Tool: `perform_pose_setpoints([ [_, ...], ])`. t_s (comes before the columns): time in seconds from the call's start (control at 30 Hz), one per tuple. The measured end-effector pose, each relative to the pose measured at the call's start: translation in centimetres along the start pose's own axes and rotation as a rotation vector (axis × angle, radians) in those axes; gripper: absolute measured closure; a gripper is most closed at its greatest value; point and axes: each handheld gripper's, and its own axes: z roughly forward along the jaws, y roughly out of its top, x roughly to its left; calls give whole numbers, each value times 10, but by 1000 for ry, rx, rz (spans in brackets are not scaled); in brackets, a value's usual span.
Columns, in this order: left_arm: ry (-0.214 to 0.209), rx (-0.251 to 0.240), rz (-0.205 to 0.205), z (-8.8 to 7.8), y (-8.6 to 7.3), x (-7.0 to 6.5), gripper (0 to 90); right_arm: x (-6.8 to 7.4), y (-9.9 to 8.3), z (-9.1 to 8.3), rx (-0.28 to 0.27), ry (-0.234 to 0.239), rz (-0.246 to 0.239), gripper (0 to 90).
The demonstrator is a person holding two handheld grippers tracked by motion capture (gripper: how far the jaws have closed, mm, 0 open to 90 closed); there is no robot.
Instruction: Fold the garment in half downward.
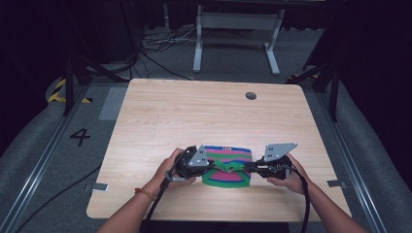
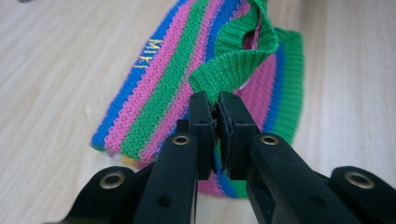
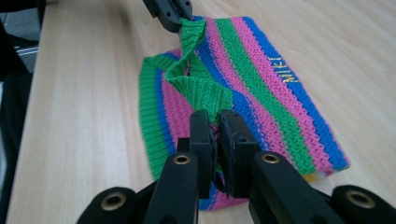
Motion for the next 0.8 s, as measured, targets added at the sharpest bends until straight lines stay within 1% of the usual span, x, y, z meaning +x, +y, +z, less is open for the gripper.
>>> perform_pose_setpoints([
  [0.07, -8, 21, 12, 2, -3, -3, 833, 5, -4, 1, 17, 3, -9, 834],
  [0.1, -16, 37, 11, 3, -7, -8, 828, 8, -9, 2, 31, 14, -8, 834],
  [0.17, -16, 63, 13, 3, -9, -12, 807, 10, -13, 3, 49, 16, -11, 838],
  [0.23, -16, 67, 8, 2, -10, -14, 794, 11, -16, 3, 54, 18, -8, 835],
  [0.27, -20, 62, 1, -2, -11, -17, 763, 14, -19, 2, 57, 18, 0, 830],
  [0.3, -20, 62, 1, -2, -11, -17, 745, 14, -19, 2, 57, 18, 0, 830],
  [0.33, -13, 61, 1, -4, -11, -18, 745, 16, -19, 1, 58, 15, -1, 823],
  [0.43, 5, 41, -26, -10, -10, -19, 714, 22, -15, -2, 26, 7, 0, 787],
  [0.47, 1, 25, -31, -10, -10, -18, 723, 24, -13, -1, 19, 0, -7, 747],
  [0.5, -7, 13, -42, -9, -8, -18, 722, 26, -11, 0, 18, -8, -8, 737],
  [0.53, -15, 13, -43, -7, -7, -18, 716, 29, -9, 2, 19, -6, -5, 717],
  [0.57, -23, 17, -48, -1, -5, -20, 701, 30, -7, 5, 20, -8, -9, 687],
  [0.6, -23, 17, -48, -1, -5, -20, 670, 30, -7, 5, 20, -8, -9, 687],
  [0.63, -27, 26, -54, 5, -4, -23, 670, 33, -6, 9, 28, -16, 0, 664],
  [0.67, -26, 37, -42, 10, -4, -25, 661, 34, -6, 13, 39, -21, 1, 644],
  [0.7, -26, 45, -39, 15, -5, -28, 659, 35, -6, 16, 40, -32, 4, 632],
  [0.73, -28, 58, -41, 18, -6, -28, 652, 35, -8, 20, 47, -42, 14, 629],
  [0.77, -34, 67, -48, 21, -8, -29, 652, 35, -10, 23, 57, -40, 22, 624],
  [0.8, -43, 64, -53, 22, -10, -28, 654, 34, -12, 26, 71, -44, 21, 625],
])
